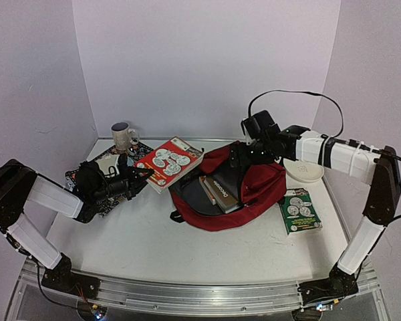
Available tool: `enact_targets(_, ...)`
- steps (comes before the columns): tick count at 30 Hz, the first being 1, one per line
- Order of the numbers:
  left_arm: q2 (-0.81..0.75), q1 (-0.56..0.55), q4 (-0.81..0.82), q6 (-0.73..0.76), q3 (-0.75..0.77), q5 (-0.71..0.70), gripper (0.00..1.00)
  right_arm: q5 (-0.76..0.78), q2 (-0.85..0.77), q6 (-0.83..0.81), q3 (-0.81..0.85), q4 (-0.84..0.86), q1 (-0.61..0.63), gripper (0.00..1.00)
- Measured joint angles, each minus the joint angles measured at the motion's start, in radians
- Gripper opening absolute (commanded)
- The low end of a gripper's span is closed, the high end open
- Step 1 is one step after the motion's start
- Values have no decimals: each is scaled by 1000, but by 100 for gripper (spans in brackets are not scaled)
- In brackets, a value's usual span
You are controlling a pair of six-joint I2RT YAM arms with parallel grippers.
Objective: Pack the student bag
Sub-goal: Grab the largest pocket of the student bag.
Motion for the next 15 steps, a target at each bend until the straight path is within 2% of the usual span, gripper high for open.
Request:
enact_targets(3, 0, 4, -13, -1, -6, 33, 0, -9, 56, -33, 22, -33, -23, 90)
enact_targets(5, 0, 5, -34, 0, -13, 53, 0, -17, 95, -50, 40, -51, -31, 81)
enact_targets(7, -2, 5, -65, 1, -18, 72, 0, -25, 130, -67, 62, -62, -31, 68)
enact_targets(12, -22, 5, -132, 6, -26, 124, 0, -39, 171, -92, 103, -78, -29, 26)
enact_targets(15, -35, 5, -164, 9, -26, 161, 0, -46, 170, -105, 135, -89, -29, 7)
